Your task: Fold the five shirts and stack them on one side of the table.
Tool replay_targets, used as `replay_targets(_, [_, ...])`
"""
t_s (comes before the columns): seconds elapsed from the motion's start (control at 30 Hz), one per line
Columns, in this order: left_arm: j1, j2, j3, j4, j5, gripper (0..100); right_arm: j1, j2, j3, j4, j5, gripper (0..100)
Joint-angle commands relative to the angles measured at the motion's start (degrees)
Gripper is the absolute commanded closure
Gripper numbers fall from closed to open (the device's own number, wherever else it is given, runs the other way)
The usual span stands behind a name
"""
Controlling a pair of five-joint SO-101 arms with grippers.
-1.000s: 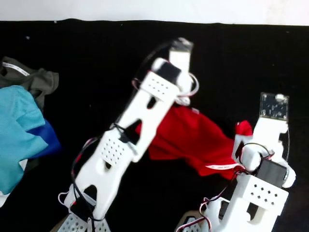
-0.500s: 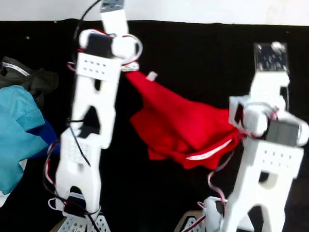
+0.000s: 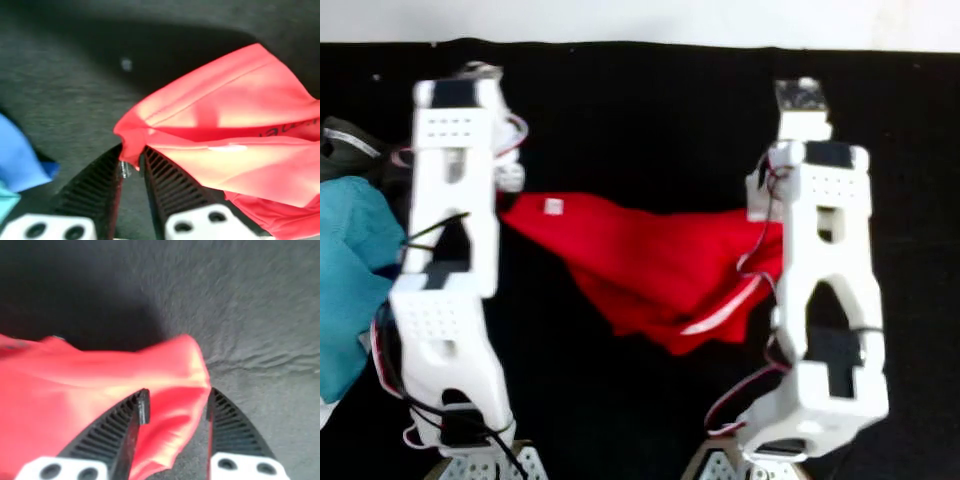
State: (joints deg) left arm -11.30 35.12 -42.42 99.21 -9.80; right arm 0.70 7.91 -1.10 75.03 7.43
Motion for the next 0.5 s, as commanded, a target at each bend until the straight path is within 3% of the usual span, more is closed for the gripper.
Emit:
replay_targets(0.0, [-2.77, -0.31, -0.04, -0.44, -2.29, 99, -0.92, 4.97, -5.49, 0.31, -0.44, 81.1])
replay_targets(0.47, [0.75, -0.22, 0.04, -0.35, -2.11, 99, -11.12, 26.07, -23.69, 0.75, -0.18, 81.1])
